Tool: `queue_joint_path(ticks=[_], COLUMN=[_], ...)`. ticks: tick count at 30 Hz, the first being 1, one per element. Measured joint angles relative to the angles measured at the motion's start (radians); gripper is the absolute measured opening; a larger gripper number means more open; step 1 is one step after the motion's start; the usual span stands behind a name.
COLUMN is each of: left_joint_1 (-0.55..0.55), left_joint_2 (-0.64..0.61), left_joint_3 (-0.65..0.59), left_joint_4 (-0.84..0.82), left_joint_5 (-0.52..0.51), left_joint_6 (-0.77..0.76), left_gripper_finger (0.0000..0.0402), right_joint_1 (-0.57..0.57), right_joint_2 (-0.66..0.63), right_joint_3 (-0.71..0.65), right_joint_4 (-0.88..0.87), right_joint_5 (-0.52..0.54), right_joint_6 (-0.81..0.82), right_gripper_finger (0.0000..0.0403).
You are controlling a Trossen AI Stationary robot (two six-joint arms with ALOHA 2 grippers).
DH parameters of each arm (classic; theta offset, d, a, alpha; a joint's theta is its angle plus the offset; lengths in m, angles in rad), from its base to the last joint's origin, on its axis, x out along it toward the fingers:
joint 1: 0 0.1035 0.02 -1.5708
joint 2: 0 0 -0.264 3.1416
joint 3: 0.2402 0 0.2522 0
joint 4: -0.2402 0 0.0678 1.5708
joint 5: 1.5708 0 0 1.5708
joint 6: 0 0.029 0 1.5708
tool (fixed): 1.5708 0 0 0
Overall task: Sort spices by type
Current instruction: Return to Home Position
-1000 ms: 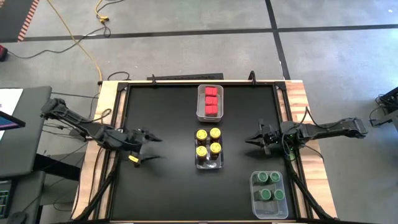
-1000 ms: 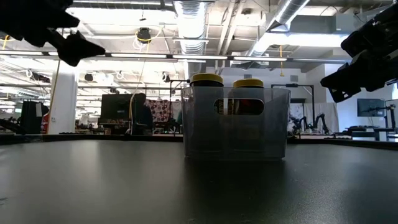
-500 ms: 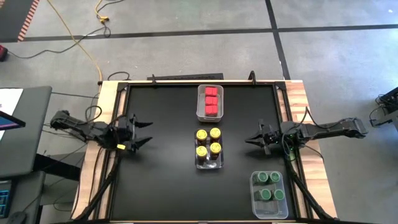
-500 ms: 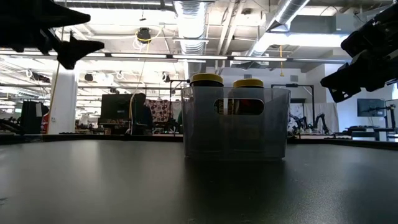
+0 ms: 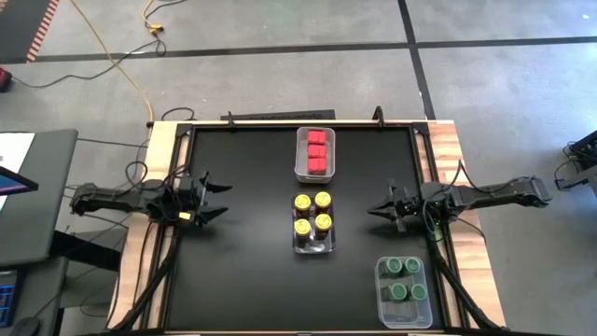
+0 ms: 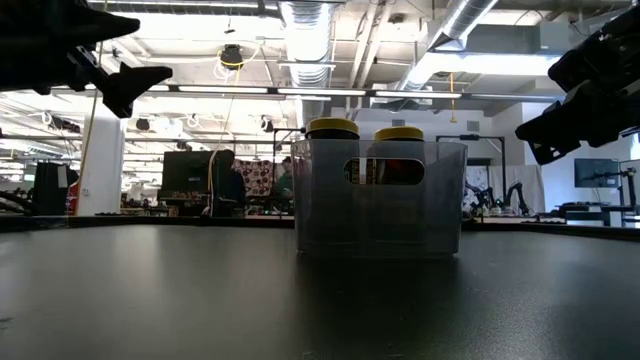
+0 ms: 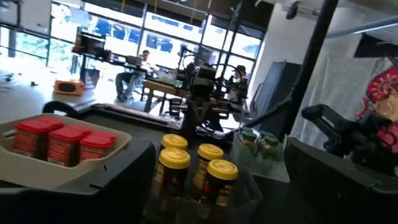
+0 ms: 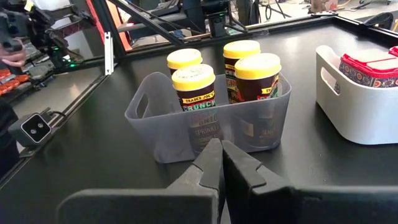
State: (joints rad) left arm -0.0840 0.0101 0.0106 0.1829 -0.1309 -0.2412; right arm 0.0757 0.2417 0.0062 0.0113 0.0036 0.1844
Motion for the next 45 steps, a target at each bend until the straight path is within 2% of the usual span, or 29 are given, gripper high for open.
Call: queue_joint_path(ticks=[8, 11, 17, 32, 45], left_joint_1=[0.119, 0.144, 0.179, 0.191, 0.191], left_joint_2=[0.0, 0.0, 0.023, 0.246, 0.311], left_joint_3=[-0.002, -0.002, -0.003, -0.004, -0.004], left_joint_4=[-0.052, -0.142, -0.156, -0.159, -0.161], left_joint_5=[0.07, 0.083, 0.12, 0.119, 0.118], left_joint_6=[-0.007, -0.016, -0.01, 0.028, 0.016], left_gripper_finger=[0.034, 0.034, 0.034, 0.034, 0.034], right_joint_1=[0.0, 0.0, 0.0, 0.0, 0.0], right_joint_2=[0.0, 0.0, 0.0, 0.0, 0.0], right_joint_3=[0.0, 0.0, 0.0, 0.0, 0.0], right_joint_4=[0.0, 0.0, 0.001, 0.003, 0.003], right_joint_5=[0.0, 0.0, 0.0, 0.0, 0.0], right_joint_6=[0.0, 0.0, 0.0, 0.0, 0.0], right_gripper_finger=[0.0036, 0.0036, 0.0036, 0.0036, 0.0036])
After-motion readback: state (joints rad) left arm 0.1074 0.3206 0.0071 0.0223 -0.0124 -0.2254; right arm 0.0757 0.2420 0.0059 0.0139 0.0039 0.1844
